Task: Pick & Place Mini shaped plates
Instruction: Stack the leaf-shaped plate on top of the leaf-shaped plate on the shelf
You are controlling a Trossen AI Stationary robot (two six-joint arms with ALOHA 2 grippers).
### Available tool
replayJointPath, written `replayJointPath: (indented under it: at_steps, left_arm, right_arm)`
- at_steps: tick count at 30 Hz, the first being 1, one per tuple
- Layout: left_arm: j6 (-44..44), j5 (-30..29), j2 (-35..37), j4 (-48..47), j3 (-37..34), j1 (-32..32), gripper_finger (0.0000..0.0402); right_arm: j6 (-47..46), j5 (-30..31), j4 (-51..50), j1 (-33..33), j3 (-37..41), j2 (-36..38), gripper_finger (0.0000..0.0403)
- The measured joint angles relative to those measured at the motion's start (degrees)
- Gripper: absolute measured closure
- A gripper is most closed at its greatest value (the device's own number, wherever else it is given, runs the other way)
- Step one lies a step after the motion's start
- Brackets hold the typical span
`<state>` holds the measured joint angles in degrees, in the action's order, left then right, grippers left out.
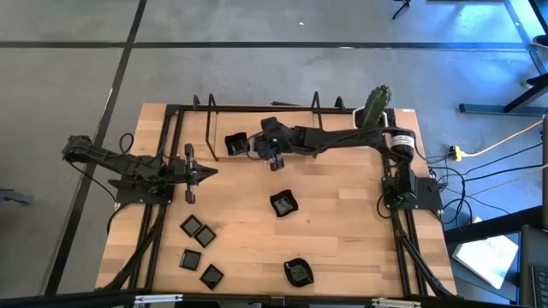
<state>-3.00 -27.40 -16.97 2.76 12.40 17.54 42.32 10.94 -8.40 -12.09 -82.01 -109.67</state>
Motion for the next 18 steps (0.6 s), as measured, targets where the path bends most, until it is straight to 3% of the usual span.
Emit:
replayJointPath:
  at_steps: [10,14,18]
  left_arm:
    - [0.76,0.42,-0.04,-0.06,0.0,0.0,0.0395]
    - [-0.72,0.07,-0.04,-0.05,0.0,0.0,0.0399]
    - [-0.69,-0.73,-0.02,-0.64,0.0,-0.01,0.0398]
  right_arm:
    - [-8.36,-0.07,-14.52,2.33,-10.12,1.0,0.0295]
    - [-11.24,-8.93,-16.53,2.43,-12.16,3.49,0.0325]
    - [-15.66,-17.38,-15.25,2.4,-12.41,12.2,0.0389]
